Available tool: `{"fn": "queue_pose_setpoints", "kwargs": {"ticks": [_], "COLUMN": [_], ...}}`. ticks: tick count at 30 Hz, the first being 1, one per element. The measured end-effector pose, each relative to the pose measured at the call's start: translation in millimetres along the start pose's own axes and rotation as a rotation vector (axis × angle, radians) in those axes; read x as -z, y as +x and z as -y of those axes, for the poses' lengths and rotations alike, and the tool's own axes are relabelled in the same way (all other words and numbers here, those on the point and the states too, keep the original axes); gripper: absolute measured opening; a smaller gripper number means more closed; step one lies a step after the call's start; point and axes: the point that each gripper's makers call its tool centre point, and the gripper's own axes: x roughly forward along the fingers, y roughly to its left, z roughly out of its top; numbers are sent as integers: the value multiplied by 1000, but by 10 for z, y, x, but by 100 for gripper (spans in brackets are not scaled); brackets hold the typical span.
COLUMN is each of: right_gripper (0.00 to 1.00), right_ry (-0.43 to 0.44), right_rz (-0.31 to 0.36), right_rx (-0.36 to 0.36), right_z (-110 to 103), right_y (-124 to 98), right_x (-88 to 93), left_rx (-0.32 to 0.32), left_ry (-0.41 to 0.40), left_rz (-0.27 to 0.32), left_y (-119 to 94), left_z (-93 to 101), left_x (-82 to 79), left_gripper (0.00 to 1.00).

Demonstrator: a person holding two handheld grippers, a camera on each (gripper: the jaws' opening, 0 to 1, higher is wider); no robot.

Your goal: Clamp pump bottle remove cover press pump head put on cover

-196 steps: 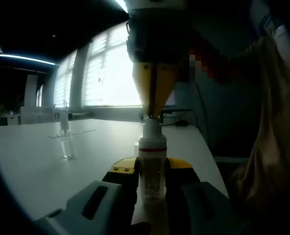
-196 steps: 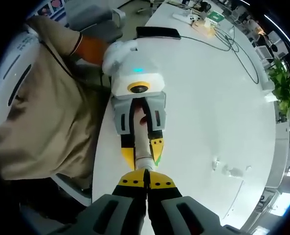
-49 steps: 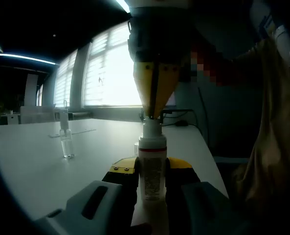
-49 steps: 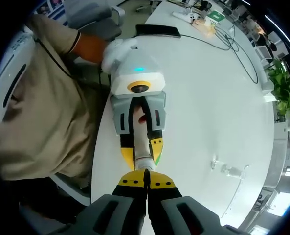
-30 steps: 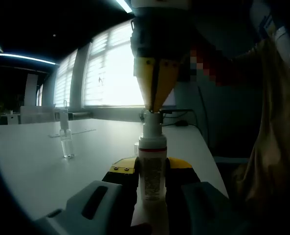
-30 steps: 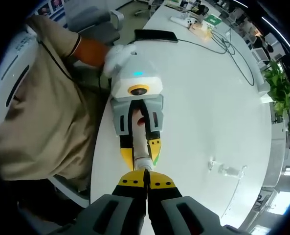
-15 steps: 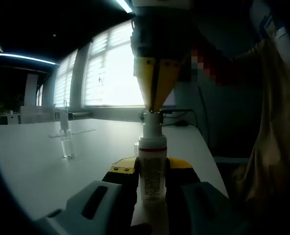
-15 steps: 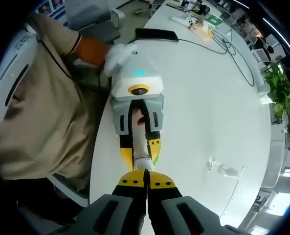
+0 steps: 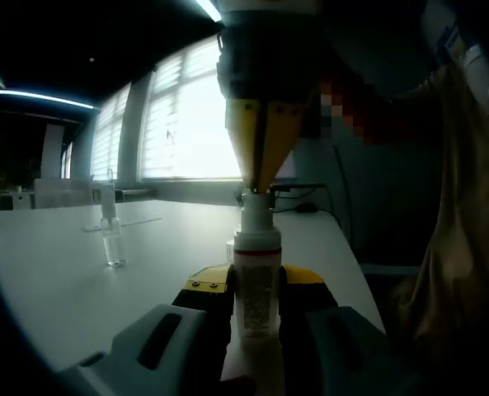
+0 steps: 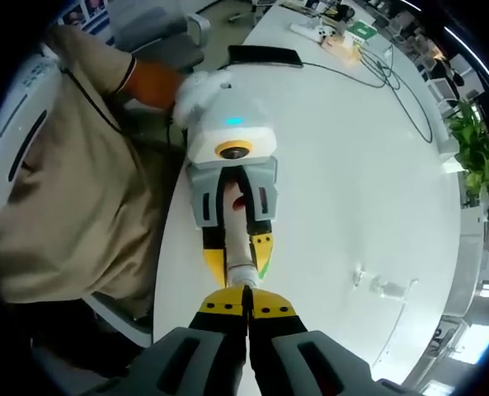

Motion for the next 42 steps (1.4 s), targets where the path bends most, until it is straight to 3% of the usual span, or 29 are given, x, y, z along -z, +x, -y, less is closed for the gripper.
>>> {"fn": "queue_pose_setpoints", "kwargs": {"ticks": [18, 42], "right_gripper": [0, 0], "right_ry": [-3, -22], "right_rz": [-15, 17], "right_rx": [-26, 11], "right_z": [-12, 3], "right_y": [40, -36], "right_x": [5, 6], "left_rx": [0, 0], "left_ry": [1, 0], "left_rz": [0, 0], "left_y": [12, -4], "left_z": [34, -3], "left_x": [-9, 2], "left_gripper": [12, 12]}}
